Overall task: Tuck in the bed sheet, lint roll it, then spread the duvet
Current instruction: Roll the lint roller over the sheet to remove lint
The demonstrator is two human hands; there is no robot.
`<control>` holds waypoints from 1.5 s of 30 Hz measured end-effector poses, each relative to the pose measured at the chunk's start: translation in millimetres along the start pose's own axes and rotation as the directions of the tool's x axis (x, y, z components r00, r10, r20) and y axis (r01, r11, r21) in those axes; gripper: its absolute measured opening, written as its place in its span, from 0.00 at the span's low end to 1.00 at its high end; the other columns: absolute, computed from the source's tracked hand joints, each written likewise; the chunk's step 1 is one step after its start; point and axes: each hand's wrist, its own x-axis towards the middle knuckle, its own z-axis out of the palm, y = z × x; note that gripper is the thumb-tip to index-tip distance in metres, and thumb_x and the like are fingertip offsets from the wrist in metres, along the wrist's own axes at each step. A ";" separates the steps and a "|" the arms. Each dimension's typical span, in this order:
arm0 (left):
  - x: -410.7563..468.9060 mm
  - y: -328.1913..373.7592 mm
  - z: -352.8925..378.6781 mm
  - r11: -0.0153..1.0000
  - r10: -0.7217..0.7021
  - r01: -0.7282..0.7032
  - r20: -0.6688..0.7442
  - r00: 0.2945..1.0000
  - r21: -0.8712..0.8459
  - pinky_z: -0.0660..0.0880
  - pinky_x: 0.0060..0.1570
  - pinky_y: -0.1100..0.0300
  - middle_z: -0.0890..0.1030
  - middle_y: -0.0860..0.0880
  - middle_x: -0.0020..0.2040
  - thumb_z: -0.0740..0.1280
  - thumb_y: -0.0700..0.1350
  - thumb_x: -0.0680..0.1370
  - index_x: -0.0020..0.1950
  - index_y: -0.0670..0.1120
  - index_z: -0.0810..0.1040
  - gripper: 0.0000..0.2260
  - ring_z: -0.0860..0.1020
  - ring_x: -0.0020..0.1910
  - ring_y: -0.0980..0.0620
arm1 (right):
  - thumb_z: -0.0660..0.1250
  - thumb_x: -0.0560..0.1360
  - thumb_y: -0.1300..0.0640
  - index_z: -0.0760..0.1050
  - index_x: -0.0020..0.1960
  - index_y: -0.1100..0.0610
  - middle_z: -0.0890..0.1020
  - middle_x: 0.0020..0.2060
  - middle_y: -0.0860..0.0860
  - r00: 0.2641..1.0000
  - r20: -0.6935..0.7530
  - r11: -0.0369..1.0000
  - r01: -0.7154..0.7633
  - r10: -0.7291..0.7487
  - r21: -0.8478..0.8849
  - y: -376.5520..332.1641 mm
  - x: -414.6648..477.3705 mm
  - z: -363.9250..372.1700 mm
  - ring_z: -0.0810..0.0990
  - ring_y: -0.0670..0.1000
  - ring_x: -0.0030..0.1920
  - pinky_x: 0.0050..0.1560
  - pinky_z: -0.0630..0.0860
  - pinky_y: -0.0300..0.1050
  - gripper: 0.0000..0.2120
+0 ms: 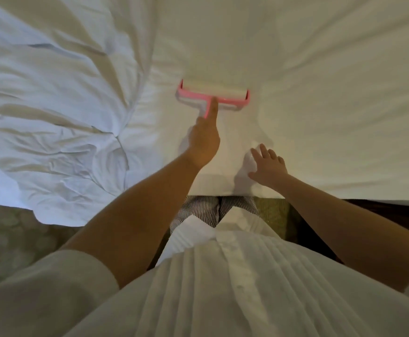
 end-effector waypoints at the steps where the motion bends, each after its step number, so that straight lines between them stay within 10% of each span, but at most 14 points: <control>1: -4.1 -0.1 1.8 1.000 -0.003 0.004 0.010 1.000 -0.008 0.79 0.44 0.47 0.76 0.42 0.50 0.55 0.38 0.77 0.76 0.58 0.41 0.34 0.78 0.42 0.42 | 0.61 0.78 0.50 0.47 0.77 0.53 0.45 0.77 0.54 1.000 -0.010 1.000 -0.002 0.002 -0.001 -0.6 -1.8 2.3 0.49 0.57 0.75 0.73 0.53 0.54 0.34; 6: -99.9 -28.8 30.7 0.986 -0.118 0.138 0.183 0.976 -0.097 0.72 0.54 0.52 0.71 0.40 0.65 0.51 0.41 0.81 0.77 0.58 0.48 0.26 0.74 0.59 0.40 | 0.61 0.78 0.49 0.46 0.77 0.53 0.47 0.77 0.53 0.999 -0.046 1.000 -0.013 0.014 0.016 -8.4 -12.1 15.5 0.49 0.57 0.75 0.73 0.50 0.54 0.34; 9: -147.9 -57.8 37.7 0.995 -0.038 0.057 0.222 0.974 -0.079 0.71 0.44 0.58 0.68 0.41 0.70 0.54 0.34 0.78 0.78 0.52 0.47 0.31 0.78 0.51 0.43 | 0.60 0.79 0.49 0.45 0.77 0.52 0.45 0.77 0.53 0.999 -0.024 0.999 -0.037 0.038 0.039 -15.9 -22.1 22.2 0.48 0.56 0.76 0.73 0.49 0.54 0.34; 12: -154.7 -72.8 29.5 0.997 0.044 -0.034 0.163 0.986 -0.063 0.65 0.34 0.67 0.77 0.45 0.48 0.56 0.32 0.76 0.78 0.47 0.51 0.32 0.72 0.32 0.51 | 0.60 0.79 0.49 0.45 0.77 0.53 0.45 0.77 0.53 0.997 -0.045 0.995 -0.063 0.066 0.077 -26.1 -35.4 27.5 0.48 0.56 0.76 0.73 0.49 0.54 0.34; 15: -145.4 -76.9 12.1 0.967 0.102 -0.075 0.100 0.990 -0.243 0.65 0.29 0.71 0.64 0.53 0.30 0.58 0.32 0.76 0.77 0.47 0.56 0.30 0.63 0.26 0.58 | 0.60 0.78 0.49 0.46 0.77 0.53 0.46 0.77 0.53 0.992 -0.092 0.989 -0.075 0.087 0.125 -36.1 -44.8 27.1 0.48 0.56 0.76 0.73 0.49 0.54 0.34; 30: -56.2 63.4 20.9 0.993 0.082 -0.097 0.192 0.978 0.068 0.74 0.48 0.53 0.75 0.40 0.54 0.55 0.39 0.80 0.78 0.53 0.43 0.30 0.77 0.50 0.43 | 0.59 0.78 0.48 0.51 0.76 0.55 0.48 0.77 0.54 0.959 -0.185 0.948 -0.159 0.214 0.275 22.9 -40.5 -5.9 0.47 0.56 0.76 0.73 0.48 0.53 0.31; 38: 65.3 156.6 -19.4 0.989 0.105 -0.105 0.003 0.994 0.103 0.69 0.46 0.54 0.75 0.39 0.54 0.53 0.36 0.79 0.77 0.56 0.46 0.31 0.76 0.51 0.41 | 0.60 0.78 0.49 0.49 0.76 0.56 0.48 0.77 0.54 0.966 -0.196 0.971 -0.131 0.171 0.201 121.2 -3.5 -53.3 0.48 0.56 0.76 0.73 0.49 0.53 0.33; 45: -44.5 115.1 32.5 1.000 -0.028 0.029 0.125 0.992 -0.007 0.68 0.41 0.53 0.73 0.40 0.49 0.55 0.35 0.77 0.77 0.55 0.44 0.34 0.76 0.45 0.40 | 0.61 0.78 0.49 0.45 0.76 0.59 0.48 0.77 0.54 0.979 -0.159 0.983 -0.106 0.130 0.152 151.1 8.3 -84.8 0.50 0.56 0.75 0.73 0.51 0.52 0.36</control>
